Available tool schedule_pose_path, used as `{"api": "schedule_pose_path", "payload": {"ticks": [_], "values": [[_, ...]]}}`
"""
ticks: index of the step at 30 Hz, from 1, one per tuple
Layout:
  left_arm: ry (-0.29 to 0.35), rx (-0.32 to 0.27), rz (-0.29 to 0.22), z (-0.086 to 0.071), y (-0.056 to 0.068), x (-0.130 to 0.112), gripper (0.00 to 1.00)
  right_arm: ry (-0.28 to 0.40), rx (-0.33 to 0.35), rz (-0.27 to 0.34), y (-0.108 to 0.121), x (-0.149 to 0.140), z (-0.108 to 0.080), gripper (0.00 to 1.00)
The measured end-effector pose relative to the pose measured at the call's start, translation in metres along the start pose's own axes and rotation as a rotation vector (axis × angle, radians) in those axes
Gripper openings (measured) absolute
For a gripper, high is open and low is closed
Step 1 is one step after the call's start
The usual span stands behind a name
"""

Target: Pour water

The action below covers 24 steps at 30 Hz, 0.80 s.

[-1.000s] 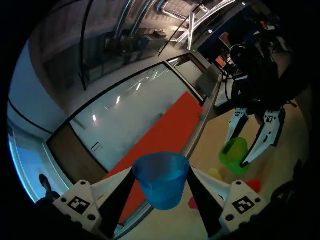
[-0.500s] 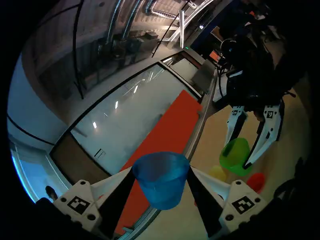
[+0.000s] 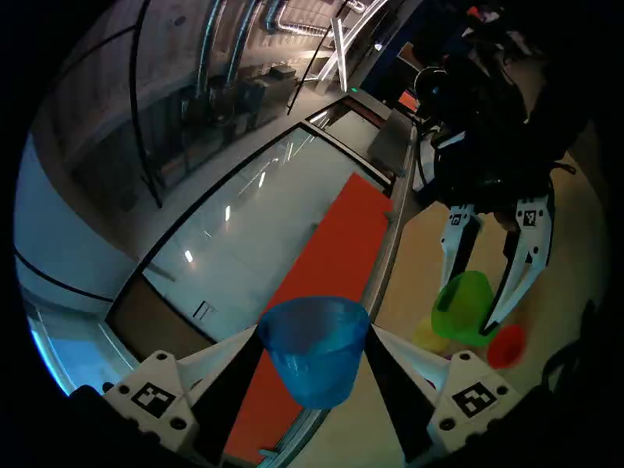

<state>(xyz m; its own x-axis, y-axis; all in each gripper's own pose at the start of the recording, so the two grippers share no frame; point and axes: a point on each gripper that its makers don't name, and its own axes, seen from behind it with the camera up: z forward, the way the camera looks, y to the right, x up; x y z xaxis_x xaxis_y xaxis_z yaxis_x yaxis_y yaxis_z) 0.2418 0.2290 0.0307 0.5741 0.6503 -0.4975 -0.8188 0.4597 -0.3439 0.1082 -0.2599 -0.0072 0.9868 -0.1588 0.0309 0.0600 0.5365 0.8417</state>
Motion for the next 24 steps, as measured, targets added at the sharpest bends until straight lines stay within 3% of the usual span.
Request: {"api": "schedule_pose_path", "payload": {"ticks": [24], "values": [[-0.003, 0.002, 0.119, -0.003, 0.000, 0.007, 0.87, 0.007, 0.039, -0.008, -0.014, 0.005, 0.012, 0.92]]}}
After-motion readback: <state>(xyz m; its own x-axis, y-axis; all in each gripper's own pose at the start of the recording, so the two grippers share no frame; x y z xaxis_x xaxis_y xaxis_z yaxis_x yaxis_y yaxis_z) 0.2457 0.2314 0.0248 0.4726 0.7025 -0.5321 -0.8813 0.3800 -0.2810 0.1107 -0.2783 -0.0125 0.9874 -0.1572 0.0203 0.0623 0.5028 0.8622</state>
